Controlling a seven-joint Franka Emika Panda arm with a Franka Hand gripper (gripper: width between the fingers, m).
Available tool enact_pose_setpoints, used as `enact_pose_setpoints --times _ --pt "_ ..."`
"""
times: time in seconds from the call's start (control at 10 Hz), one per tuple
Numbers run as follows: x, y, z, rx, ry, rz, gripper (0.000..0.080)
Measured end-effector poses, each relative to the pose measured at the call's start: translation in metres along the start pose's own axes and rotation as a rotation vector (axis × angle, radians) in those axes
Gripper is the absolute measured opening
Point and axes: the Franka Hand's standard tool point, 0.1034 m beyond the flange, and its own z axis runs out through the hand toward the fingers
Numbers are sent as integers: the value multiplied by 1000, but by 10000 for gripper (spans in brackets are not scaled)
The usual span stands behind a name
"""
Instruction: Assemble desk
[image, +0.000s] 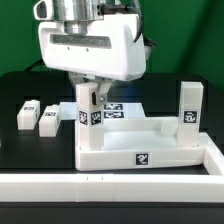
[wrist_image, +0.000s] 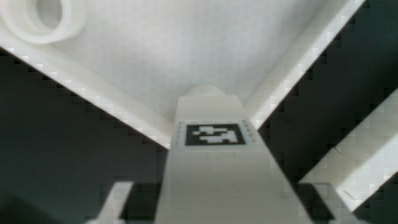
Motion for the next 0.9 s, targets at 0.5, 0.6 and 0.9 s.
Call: enact_pose_setpoints --times 0.5,0.6,0.9 --pt "-1 -1 1 -8 3 -274 624" --pt "-2 -1 1 -10 3 -338 624" --pt "-3 -2 1 -10 1 -599 649"
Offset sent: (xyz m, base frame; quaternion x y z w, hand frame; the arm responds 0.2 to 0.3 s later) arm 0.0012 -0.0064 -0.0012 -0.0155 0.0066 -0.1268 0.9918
